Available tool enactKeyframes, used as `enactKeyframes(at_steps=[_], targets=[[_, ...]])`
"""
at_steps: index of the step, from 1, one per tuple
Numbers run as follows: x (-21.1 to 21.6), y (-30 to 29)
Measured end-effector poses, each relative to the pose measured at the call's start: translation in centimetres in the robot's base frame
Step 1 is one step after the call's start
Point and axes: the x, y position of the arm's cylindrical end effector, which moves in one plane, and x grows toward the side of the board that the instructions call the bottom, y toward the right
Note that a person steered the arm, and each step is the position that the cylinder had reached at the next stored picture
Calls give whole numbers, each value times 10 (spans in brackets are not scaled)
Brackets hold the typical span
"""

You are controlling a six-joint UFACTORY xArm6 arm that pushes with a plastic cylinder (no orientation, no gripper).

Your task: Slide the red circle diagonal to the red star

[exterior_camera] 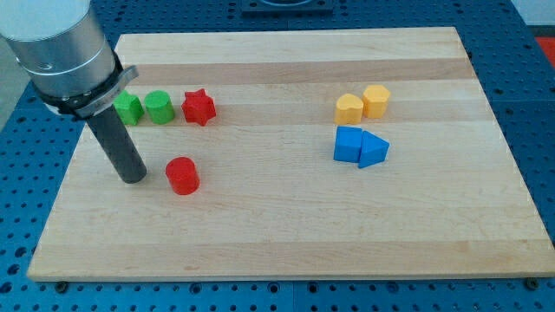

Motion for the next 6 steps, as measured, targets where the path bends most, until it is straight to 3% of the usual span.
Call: enactKeyframes(at_steps=[3,6], targets=[[21,21],[8,126]])
